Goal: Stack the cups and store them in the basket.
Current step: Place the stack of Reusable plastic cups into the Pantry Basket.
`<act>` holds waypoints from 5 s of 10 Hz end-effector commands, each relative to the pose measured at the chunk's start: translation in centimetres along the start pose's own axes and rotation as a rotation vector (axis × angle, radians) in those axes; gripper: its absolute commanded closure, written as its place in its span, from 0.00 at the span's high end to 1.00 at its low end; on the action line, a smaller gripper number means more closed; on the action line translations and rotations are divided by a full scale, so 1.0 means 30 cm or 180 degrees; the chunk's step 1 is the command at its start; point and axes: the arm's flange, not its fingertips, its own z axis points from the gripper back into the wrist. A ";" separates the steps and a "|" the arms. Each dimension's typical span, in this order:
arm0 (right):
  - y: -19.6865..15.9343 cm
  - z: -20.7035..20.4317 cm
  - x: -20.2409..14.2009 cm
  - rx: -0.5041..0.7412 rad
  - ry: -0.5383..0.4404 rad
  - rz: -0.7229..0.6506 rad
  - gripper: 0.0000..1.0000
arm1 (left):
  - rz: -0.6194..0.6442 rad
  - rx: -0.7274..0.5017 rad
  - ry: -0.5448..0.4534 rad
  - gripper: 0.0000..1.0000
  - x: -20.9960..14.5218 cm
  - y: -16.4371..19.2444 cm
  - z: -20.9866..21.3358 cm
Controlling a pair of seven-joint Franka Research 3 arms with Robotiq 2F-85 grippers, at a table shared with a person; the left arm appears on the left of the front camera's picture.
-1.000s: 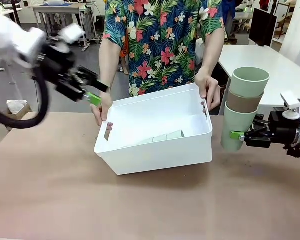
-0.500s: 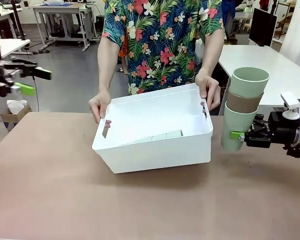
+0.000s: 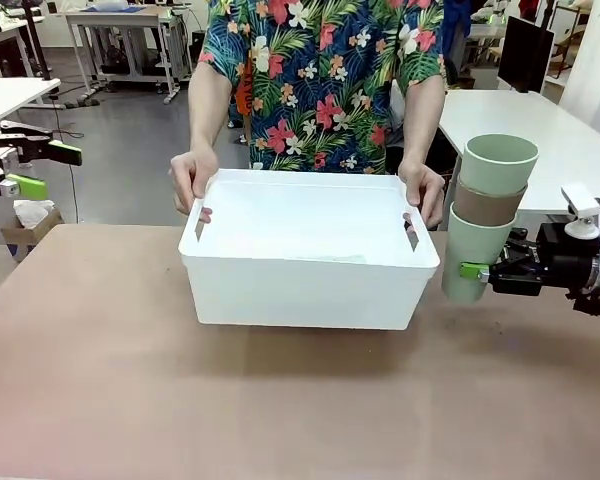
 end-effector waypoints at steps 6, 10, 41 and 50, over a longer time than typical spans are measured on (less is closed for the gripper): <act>-0.001 0.002 0.018 0.0006 -0.0027 0.0036 0.86 | 0.0014 0.0012 -0.0005 1.00 0.015 -0.002 0.000; -0.001 0.002 0.018 0.0006 -0.0027 0.0036 0.86 | 0.0014 0.0012 -0.0005 1.00 0.015 -0.002 0.000; 0.086 -0.508 0.632 -0.0746 0.1529 0.0415 0.86 | 0.0014 0.0012 -0.0005 1.00 0.015 -0.002 0.000; 0.101 -0.769 0.440 -0.1020 0.2336 0.0805 0.86 | 0.0014 0.0012 -0.0005 1.00 0.015 -0.002 0.000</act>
